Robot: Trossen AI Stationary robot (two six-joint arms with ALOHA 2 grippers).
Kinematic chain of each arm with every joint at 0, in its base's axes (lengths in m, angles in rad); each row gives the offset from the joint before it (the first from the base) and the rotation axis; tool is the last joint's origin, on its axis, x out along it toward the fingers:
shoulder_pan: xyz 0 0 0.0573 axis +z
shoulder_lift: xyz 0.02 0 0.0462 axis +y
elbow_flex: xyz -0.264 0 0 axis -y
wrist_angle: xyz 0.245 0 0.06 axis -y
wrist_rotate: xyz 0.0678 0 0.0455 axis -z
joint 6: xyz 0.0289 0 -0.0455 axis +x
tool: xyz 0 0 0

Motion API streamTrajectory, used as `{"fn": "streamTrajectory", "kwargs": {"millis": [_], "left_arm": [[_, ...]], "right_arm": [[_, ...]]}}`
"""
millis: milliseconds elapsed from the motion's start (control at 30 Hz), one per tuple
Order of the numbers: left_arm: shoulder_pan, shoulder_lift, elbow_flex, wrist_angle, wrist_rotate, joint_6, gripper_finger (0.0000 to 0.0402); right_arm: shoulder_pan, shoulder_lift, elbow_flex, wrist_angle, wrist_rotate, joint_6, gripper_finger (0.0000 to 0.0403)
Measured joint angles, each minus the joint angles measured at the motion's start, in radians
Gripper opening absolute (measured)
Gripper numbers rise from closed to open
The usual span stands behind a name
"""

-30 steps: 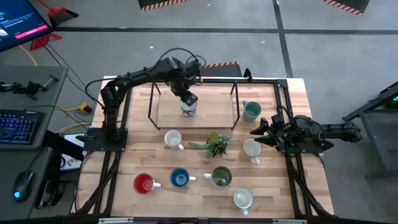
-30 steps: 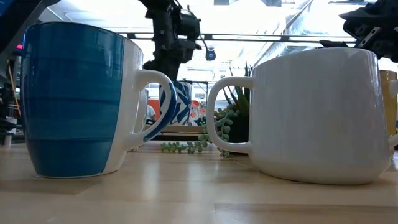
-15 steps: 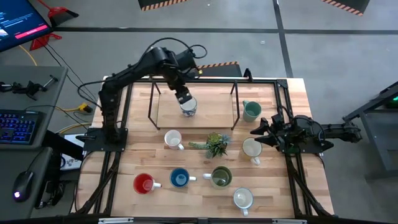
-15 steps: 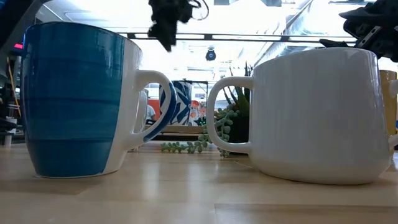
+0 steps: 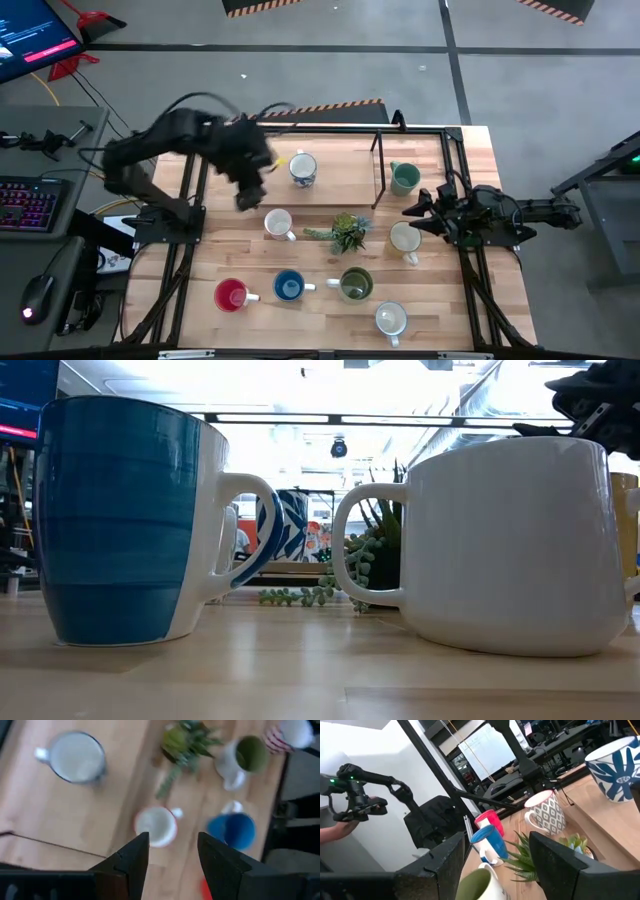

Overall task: Place coffee mugs
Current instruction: Put the green mug on the shelf

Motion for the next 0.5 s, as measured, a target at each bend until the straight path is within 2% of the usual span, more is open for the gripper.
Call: {"fn": "streamTrajectory", "kwargs": {"millis": [300, 433, 500], "left_arm": [[-0.236, -0.357, -0.424, -0.005, -0.001, -0.234, 0.0158], [-0.326, -0.505, -0.605, 0.004, -0.007, -0.334, 0.0158], [-0.371, -0.568, -0.684, 0.034, -0.044, -0.362, 0.0158]], "right_arm": [[0.000, 0.000, 0.000, -0.022, 0.002, 0.004, 0.0211], [0.000, 0.000, 0.000, -0.021, 0.003, 0.084, 0.0211], [0.000, 0.000, 0.000, -0.021, 0.019, 0.141, 0.0211]]}}
